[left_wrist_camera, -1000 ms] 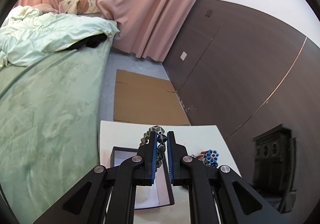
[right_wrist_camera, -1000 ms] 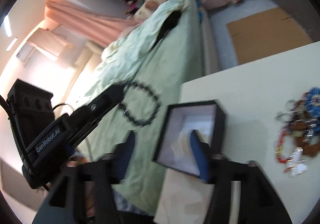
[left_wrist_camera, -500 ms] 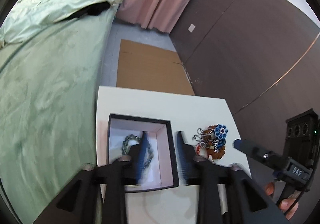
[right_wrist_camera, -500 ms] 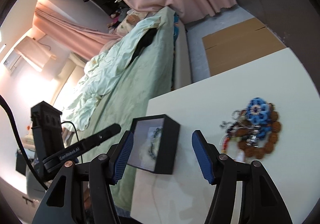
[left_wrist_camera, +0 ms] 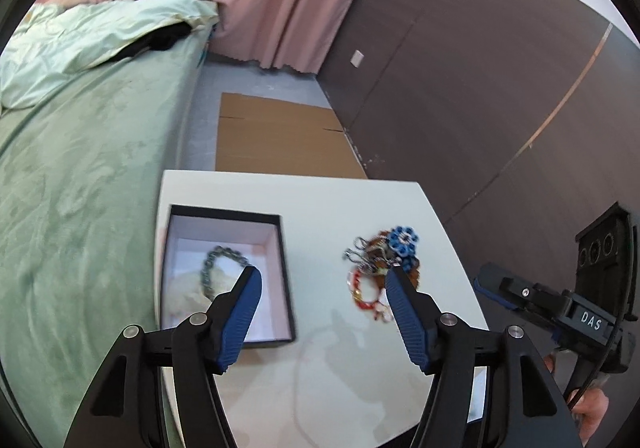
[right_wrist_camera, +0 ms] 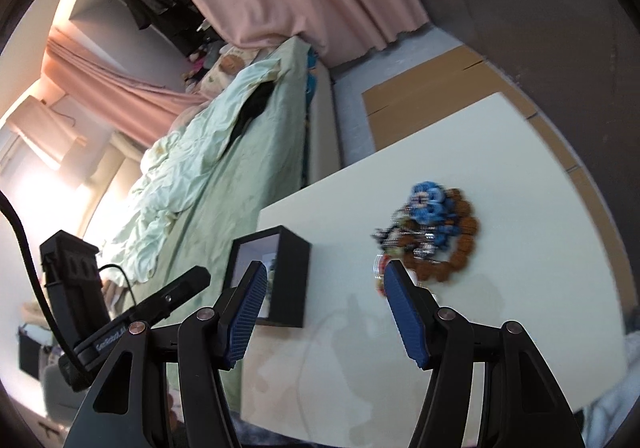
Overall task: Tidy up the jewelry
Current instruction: 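Return the left tool to the pile and grasp the blue flower hair clip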
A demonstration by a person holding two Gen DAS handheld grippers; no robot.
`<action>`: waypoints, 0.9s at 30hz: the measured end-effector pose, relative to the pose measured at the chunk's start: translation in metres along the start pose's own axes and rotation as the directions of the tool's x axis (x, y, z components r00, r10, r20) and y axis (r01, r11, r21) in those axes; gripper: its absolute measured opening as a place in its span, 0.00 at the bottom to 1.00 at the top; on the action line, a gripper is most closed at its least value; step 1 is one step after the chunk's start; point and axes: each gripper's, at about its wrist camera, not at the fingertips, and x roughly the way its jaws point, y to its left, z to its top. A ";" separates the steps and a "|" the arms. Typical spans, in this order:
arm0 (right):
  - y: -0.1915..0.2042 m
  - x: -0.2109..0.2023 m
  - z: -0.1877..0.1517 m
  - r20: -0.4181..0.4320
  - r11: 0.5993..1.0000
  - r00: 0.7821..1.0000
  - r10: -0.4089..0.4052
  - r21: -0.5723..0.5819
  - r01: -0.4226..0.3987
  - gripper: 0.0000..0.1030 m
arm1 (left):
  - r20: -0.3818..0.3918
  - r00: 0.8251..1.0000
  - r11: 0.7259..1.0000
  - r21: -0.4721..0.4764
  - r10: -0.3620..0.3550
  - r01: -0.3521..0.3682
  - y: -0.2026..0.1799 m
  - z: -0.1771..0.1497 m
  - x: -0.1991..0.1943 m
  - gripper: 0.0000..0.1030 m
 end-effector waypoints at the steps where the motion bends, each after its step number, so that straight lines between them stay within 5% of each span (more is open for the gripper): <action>1: -0.003 -0.004 -0.001 0.003 1.000 1.000 -0.002 0.006 0.002 0.60 | -0.003 1.000 1.000 0.010 0.002 -0.002 -0.006 -0.003 0.001 0.64; 5: -0.024 -0.021 -0.006 0.017 0.998 1.000 -0.021 0.056 0.020 0.83 | -0.012 1.000 1.000 0.025 -0.002 0.002 -0.023 -0.011 0.007 0.64; 27: -0.097 -0.032 0.005 -0.012 0.964 0.999 -0.039 0.265 0.041 0.85 | -0.073 0.997 0.994 0.110 -0.010 0.018 -0.083 -0.013 0.075 0.64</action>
